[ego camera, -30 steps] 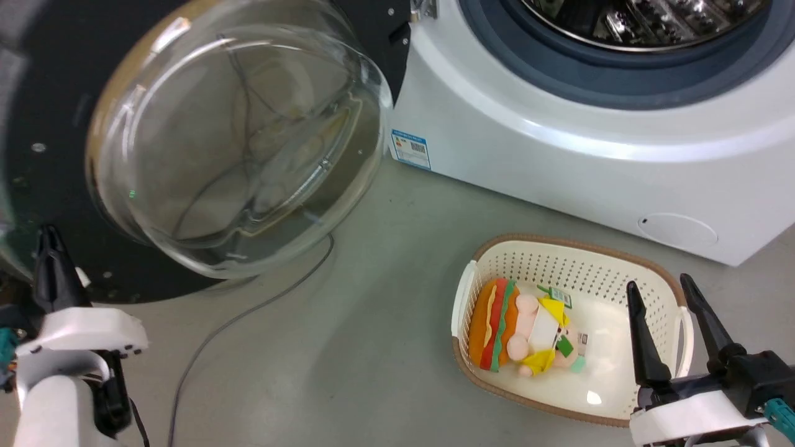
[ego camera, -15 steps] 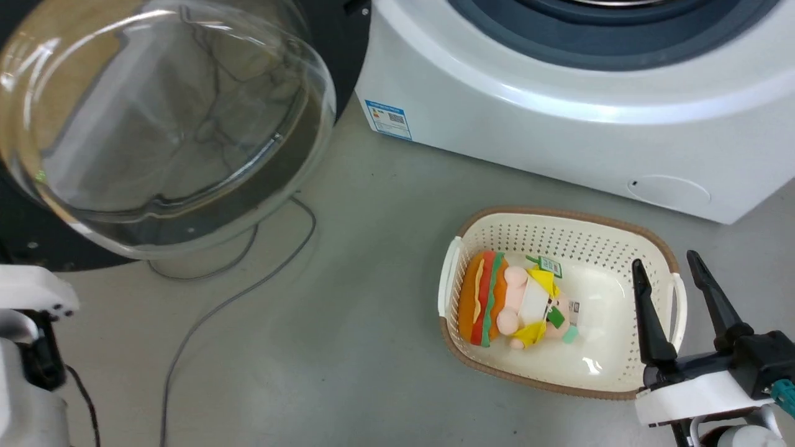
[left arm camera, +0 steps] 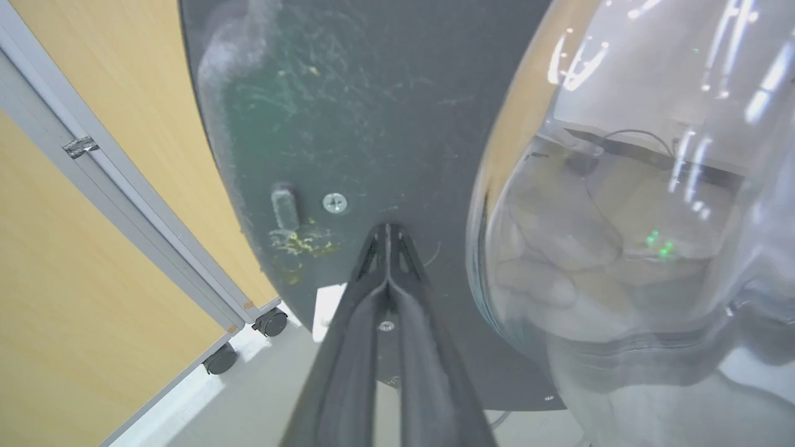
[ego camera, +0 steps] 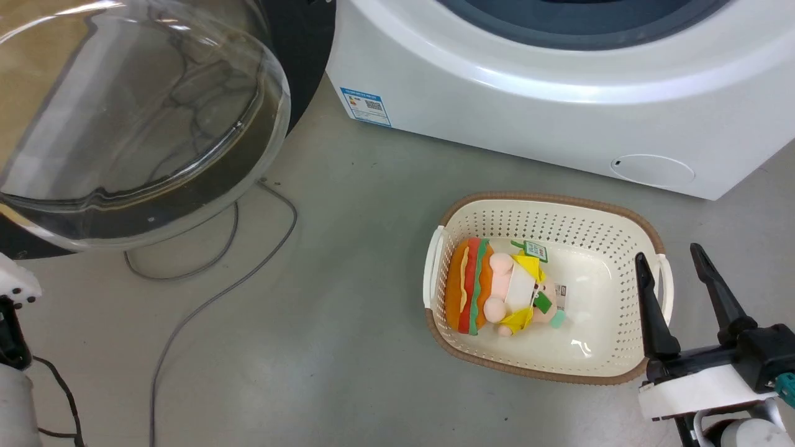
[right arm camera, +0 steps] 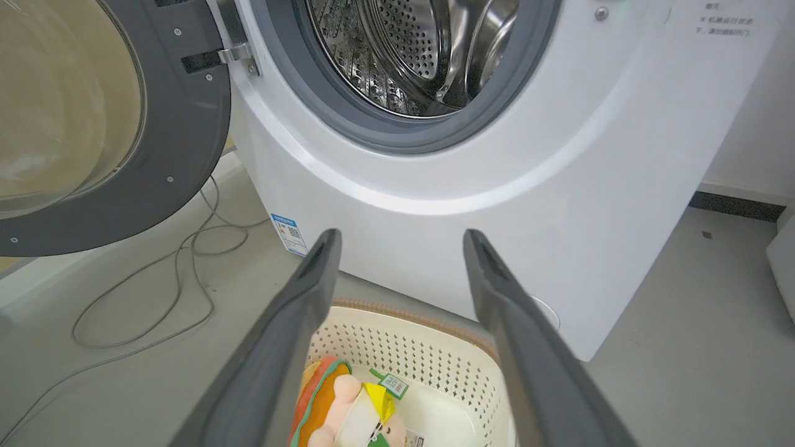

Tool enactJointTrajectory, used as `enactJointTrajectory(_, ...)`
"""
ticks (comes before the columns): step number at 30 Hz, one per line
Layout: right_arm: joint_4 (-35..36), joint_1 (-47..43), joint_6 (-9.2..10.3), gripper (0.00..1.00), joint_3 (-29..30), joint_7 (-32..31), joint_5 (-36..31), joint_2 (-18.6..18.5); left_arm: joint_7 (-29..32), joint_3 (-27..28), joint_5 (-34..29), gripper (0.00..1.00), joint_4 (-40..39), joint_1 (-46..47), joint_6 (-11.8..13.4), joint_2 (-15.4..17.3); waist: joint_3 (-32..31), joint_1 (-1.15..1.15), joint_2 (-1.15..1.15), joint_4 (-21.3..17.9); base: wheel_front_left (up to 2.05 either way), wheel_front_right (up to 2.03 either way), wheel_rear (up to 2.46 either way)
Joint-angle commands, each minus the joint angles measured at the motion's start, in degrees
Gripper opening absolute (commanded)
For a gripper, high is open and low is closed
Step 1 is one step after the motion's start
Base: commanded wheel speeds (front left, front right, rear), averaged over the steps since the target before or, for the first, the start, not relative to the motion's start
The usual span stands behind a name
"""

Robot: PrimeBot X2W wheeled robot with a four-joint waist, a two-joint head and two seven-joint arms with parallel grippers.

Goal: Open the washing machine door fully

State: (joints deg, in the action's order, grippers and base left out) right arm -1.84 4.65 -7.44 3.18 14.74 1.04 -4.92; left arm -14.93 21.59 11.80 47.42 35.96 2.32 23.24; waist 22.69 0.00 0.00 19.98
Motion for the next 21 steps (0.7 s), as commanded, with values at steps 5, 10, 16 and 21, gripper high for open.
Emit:
enactJointTrajectory(5,-0.40,0.77,-0.05,1.00,0.43,0.26,-0.31,0.00,-0.07,0.41,-0.28,0.00,0.36,1.63,-0.37,0.53,-0.88,0.00,0.00,-0.36,0.00,0.00,0.00)
enactJointTrajectory(10,-0.93,-0.09,-0.05,1.00,0.61,0.26,0.00,0.79,-0.07,0.82,-1.07,0.00,-1.40,-0.42,-0.80,-0.24,-4.02,0.00,0.00,-0.64,0.00,0.00,0.00)
enactJointTrajectory(16,-1.19,-1.40,-0.05,1.00,0.62,0.26,0.46,1.61,-0.07,1.41,-2.76,0.00,-7.25,-5.53,-1.93,-1.51,-8.87,0.00,0.00,-1.09,0.00,0.00,0.00)
enactJointTrajectory(21,-1.10,-2.56,-0.05,1.00,0.60,0.26,1.01,1.95,-0.07,2.03,-4.15,0.00,-14.27,-10.39,-2.74,-3.25,-12.80,0.00,0.00,-2.04,0.00,0.00,0.00)
